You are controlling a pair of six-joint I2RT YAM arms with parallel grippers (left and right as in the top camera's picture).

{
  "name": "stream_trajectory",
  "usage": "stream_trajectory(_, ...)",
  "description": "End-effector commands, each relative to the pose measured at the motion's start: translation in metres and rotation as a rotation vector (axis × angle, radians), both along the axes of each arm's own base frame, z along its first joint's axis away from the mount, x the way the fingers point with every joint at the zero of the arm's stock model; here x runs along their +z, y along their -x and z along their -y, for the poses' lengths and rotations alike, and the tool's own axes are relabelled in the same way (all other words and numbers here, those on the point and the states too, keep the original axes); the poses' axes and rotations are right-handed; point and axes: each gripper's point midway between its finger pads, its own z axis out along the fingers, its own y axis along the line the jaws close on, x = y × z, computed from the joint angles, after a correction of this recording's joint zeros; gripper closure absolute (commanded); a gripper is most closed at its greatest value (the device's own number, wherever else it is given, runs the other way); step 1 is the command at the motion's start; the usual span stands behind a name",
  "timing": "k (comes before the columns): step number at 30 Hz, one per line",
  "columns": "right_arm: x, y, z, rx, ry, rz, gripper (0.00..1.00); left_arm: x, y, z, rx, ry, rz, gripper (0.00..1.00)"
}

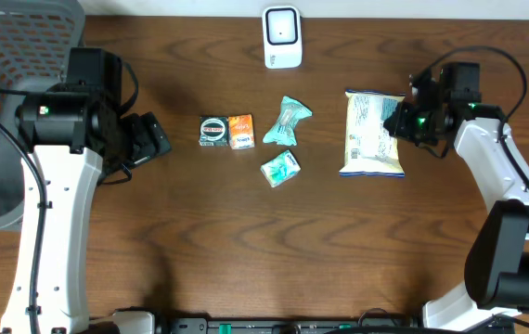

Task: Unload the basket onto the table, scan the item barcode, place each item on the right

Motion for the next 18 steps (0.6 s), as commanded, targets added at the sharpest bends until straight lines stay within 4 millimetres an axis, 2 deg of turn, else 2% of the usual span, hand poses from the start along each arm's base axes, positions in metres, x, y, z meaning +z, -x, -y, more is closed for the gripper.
stream_trajectory(1, 0.006, -0.003, -0.011, 0.017, 0.013, 0.016, 0.98, -0.002, 0.001, -0.001, 0.011, -0.004, -0.011, 0.03)
stream_trajectory(4, -0.012, 0.008, -0.023, 0.045, 0.037, -0.052, 0.99, -0.002, 0.001, -0.001, 0.011, -0.004, -0.011, 0.02)
stream_trajectory(8, -0.054, 0.027, -0.019, 0.045, 0.201, -0.182, 0.99, -0.002, 0.001, -0.001, 0.011, -0.004, -0.011, 0.02)
stream_trajectory(11, -0.077, 0.042, -0.027, 0.078, 0.225, -0.268, 0.99, -0.002, 0.001, -0.001, 0.011, -0.004, -0.011, 0.02)
stream_trajectory(14, -0.090, 0.056, -0.036, 0.114, 0.233, -0.332, 0.99, -0.002, 0.001, -0.001, 0.011, -0.004, -0.011, 0.02)
stream_trajectory(18, -0.091, 0.076, -0.064, 0.207, 0.198, -0.384, 0.99, -0.002, 0.001, -0.001, 0.011, -0.004, -0.011, 0.02)
